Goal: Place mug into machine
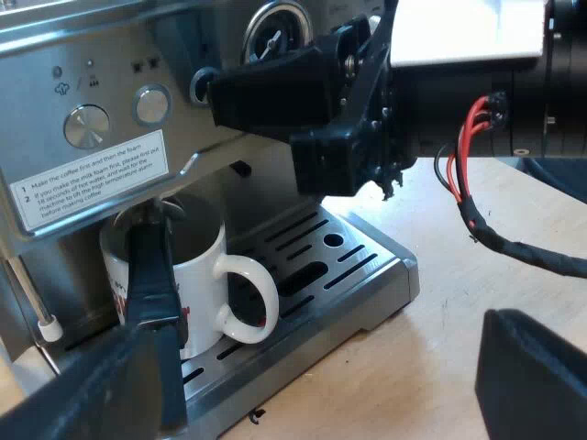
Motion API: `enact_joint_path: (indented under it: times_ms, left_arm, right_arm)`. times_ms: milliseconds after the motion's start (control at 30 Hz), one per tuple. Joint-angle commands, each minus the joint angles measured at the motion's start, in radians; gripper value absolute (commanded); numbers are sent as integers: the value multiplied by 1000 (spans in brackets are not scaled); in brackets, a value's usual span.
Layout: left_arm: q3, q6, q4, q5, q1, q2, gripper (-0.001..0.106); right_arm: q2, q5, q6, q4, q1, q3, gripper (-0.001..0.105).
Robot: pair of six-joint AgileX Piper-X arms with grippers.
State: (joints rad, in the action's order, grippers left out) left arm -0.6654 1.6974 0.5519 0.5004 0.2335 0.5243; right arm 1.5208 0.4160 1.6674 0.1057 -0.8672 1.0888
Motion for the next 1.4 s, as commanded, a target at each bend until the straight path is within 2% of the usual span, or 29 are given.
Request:
enact_joint_path:
  times_ms: [33, 733, 767, 800, 833, 867, 933, 1033, 1267, 1400]
  left_arm:
    - [-3, 5, -3, 12, 5, -4, 72]
    - [-3, 5, -3, 12, 5, -4, 72]
    - [-3, 5, -3, 12, 5, -4, 72]
    - [-3, 5, -3, 12, 5, -4, 72]
    - [-3, 5, -3, 12, 5, -4, 72]
    - [-3, 9, -3, 12, 5, -4, 72]
    - [-3, 14, 5, -9, 5, -4, 72]
    - [-3, 14, 11, -27, 5, 0, 72]
    - [-39, 14, 18, -57, 5, 53, 72]
    - [-96, 12, 18, -62, -6, 108, 72]
  right_arm:
    - [11, -8, 4, 11, 0, 14, 0]
    - [-228, 0, 4, -382, -40, 14, 2]
    - [-230, 0, 4, -387, -40, 14, 5]
    - [-236, 0, 4, -394, -40, 14, 13]
    - [-237, 0, 4, -403, -40, 14, 25]
    - [-237, 0, 4, -405, -40, 14, 32]
    - [-237, 0, 4, -426, -40, 14, 61]
    - [-237, 0, 20, -454, -40, 14, 84]
    - [-239, -55, 21, -489, 20, 14, 80]
    - [-247, -114, 8, -502, 79, 14, 81]
